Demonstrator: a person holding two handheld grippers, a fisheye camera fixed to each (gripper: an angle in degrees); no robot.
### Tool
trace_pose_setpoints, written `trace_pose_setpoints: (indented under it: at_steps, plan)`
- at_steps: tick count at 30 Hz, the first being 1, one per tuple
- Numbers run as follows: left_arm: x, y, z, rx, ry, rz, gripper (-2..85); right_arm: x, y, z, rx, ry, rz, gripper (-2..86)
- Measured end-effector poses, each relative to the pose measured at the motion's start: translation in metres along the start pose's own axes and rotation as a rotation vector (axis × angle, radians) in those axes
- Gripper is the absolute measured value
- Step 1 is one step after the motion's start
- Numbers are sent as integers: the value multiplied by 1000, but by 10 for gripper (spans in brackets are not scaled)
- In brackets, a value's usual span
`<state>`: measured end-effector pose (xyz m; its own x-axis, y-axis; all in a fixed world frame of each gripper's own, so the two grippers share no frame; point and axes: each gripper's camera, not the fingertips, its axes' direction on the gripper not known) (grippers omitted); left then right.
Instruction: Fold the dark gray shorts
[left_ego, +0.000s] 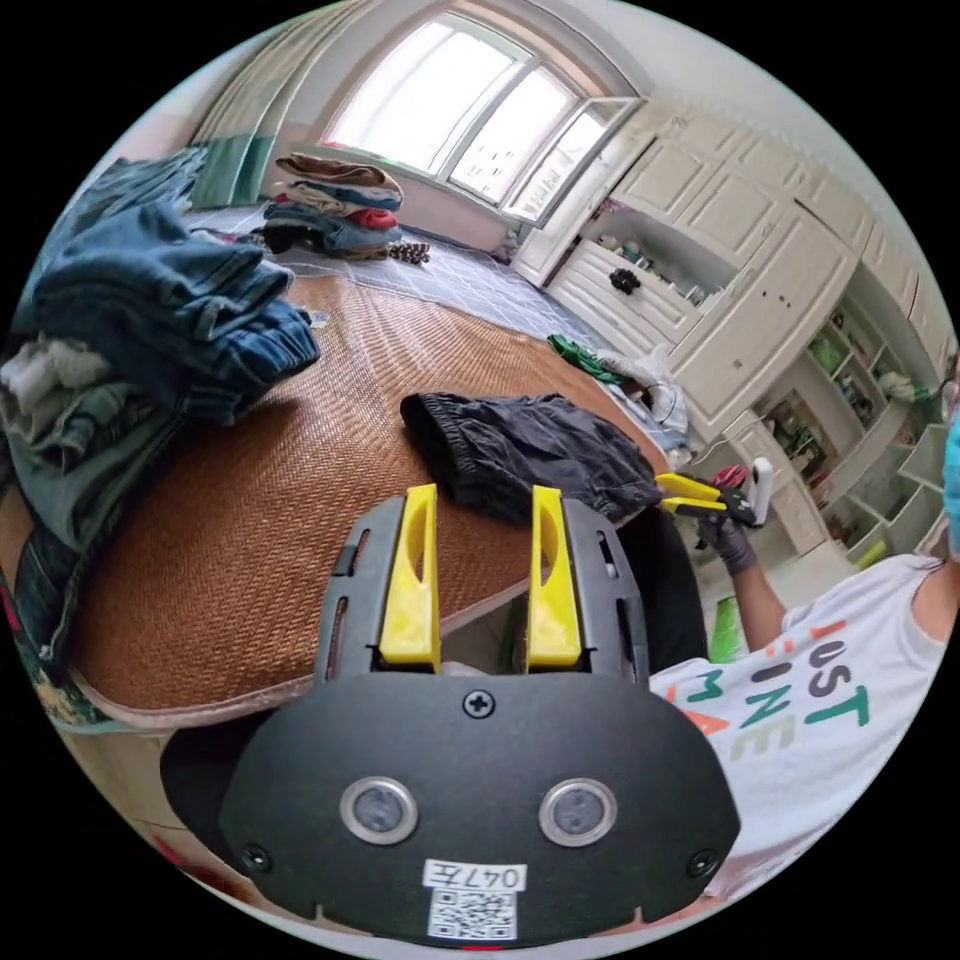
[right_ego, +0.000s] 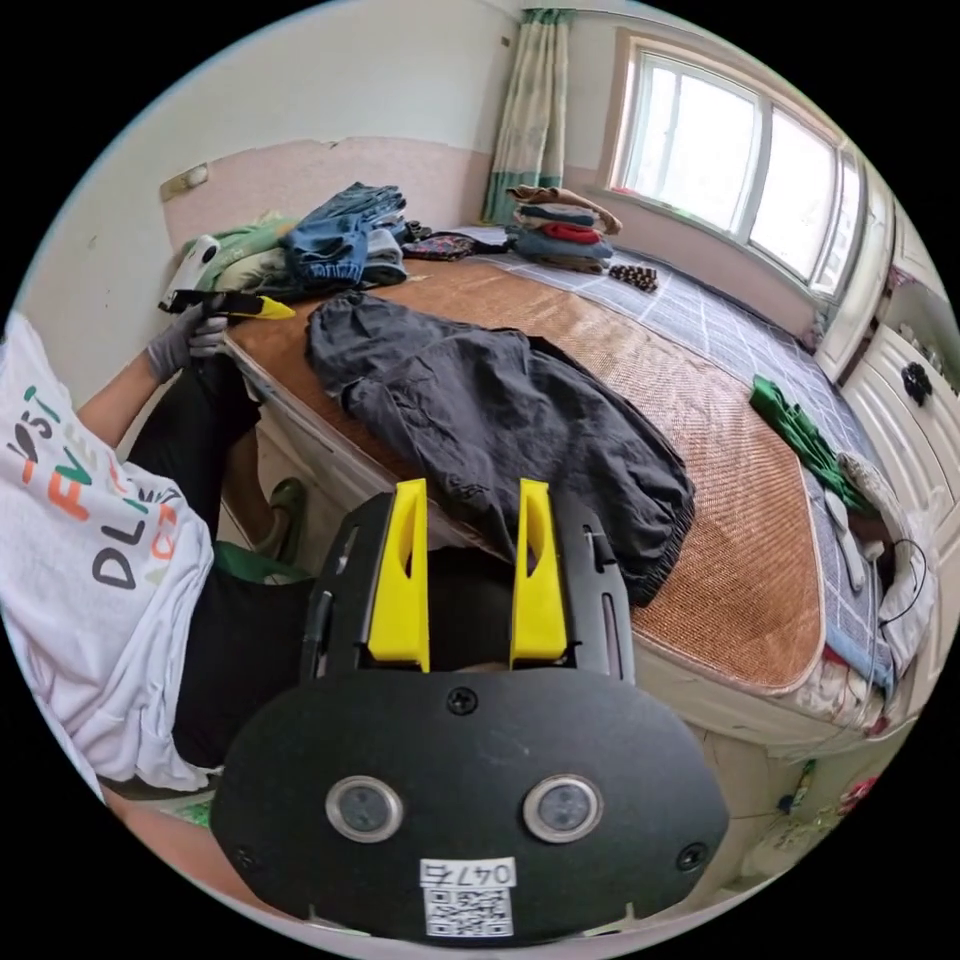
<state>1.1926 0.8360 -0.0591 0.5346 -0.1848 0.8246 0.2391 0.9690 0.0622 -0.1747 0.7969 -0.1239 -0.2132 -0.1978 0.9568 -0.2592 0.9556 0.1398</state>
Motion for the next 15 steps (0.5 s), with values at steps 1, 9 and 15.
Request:
trace_pose_setpoints:
  at_steps: [1,9,15]
  plan:
    - [2,-2,6,-6,5,-1,132,-2,1,6,-18,14,-6,52]
    - [18,-23,26,63,-10,5,66,7,36,-20,102,10,64,2]
    - [20,-30,19,96,106,26,-4,13,54,-51,153,30,73,-2]
